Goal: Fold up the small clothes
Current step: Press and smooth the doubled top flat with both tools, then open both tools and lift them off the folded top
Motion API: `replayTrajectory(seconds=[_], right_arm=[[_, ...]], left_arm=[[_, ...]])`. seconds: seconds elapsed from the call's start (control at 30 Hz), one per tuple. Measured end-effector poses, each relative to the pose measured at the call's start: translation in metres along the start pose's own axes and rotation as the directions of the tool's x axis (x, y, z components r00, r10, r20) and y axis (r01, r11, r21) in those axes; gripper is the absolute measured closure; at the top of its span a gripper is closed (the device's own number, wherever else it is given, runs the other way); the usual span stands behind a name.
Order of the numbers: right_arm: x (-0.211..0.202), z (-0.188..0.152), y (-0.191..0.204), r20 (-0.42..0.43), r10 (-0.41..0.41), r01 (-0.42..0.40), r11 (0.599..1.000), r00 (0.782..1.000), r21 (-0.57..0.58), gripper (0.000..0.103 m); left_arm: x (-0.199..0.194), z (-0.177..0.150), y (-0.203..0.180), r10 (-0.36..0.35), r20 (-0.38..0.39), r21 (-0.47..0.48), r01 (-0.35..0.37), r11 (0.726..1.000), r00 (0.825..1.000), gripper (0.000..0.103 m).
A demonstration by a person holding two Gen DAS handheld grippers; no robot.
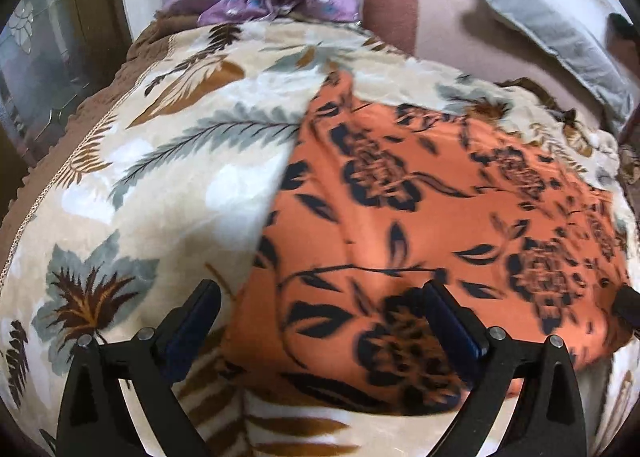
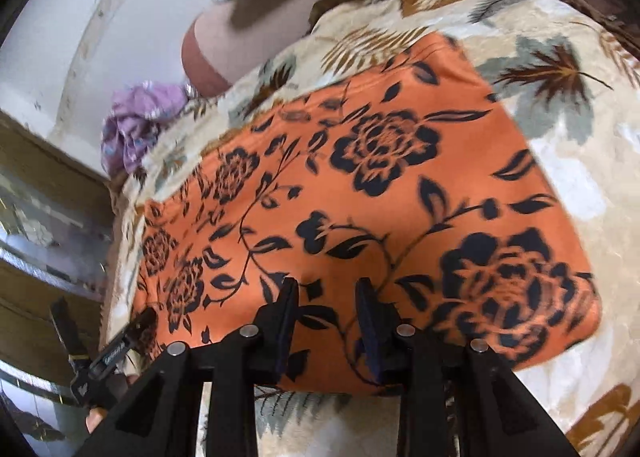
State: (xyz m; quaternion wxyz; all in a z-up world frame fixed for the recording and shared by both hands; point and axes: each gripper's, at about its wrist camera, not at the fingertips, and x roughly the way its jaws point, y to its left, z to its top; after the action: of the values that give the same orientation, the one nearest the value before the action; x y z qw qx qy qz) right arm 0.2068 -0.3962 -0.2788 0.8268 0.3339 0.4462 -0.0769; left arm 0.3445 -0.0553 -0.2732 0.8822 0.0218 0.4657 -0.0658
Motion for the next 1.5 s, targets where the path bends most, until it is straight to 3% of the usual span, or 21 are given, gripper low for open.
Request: replayTrajectory(seconds=[0.1, 0.17, 0.2, 0.33, 0.47, 0.57, 0.9, 1.17, 1.5], right_arm=[[-0.014, 0.007, -0.014, 0.047, -0.023, 0.02, 0.998, 0.999, 0.053, 0.07], [-0.009, 0.009, -0.029, 0.017, -0.053, 0.052, 0.994, 0.998, 0.091, 0.07], [-0.002, 0.009, -0.035, -0.022, -0.058, 0.06, 0.993, 0.998, 0.102, 0.07], [-0.005, 0.013, -0.036, -0.019, -0.026, 0.028, 0.993, 0.999, 0.111, 0.07], [-0.015, 0.011, -0.025, 0.017, 0.028, -0.03, 0.995, 0.999, 0.091, 0.068], [-0.01, 0.003, -0.01, -0.01, 0.048, -0.047, 0.997, 0.999, 0.053, 0.068], [-0.001, -0.025, 0.009, -0.083, 0.01, -0.015, 0.998, 0.996, -0.059, 0.068], [-0.028, -0.029, -0.002, -0.018, 0.051, -0.051, 0.998, 0.999, -0.021, 0.068], [-0.019, -0.023, 0.004, -0.021, 0.046, -0.047, 0.998, 0.999, -0.03, 0.068]], left_arm=[[-0.006, -0.001, -0.01, 0.019, 0.026, 0.031, -0.02, 0.999, 0.999, 0.003], [0.003, -0.004, -0.019, 0.058, -0.016, 0.08, -0.057, 0.995, 0.998, 0.003], [0.016, -0.008, -0.024, 0.091, -0.072, 0.118, -0.082, 0.99, 0.993, 0.003], [0.014, -0.006, -0.03, 0.133, -0.06, 0.14, -0.124, 0.982, 0.989, 0.001], [0.0, -0.008, -0.035, 0.14, -0.022, 0.143, -0.136, 0.98, 0.99, 0.001], [-0.013, -0.013, -0.038, 0.134, 0.005, 0.141, -0.133, 0.981, 0.991, 0.001], [-0.068, -0.025, -0.046, 0.119, 0.149, 0.118, -0.137, 0.984, 0.982, 0.001], [-0.076, -0.043, -0.055, 0.117, 0.157, 0.148, -0.14, 0.979, 0.981, 0.001], [-0.071, -0.038, -0.06, 0.116, 0.165, 0.148, -0.141, 0.979, 0.979, 0.001]])
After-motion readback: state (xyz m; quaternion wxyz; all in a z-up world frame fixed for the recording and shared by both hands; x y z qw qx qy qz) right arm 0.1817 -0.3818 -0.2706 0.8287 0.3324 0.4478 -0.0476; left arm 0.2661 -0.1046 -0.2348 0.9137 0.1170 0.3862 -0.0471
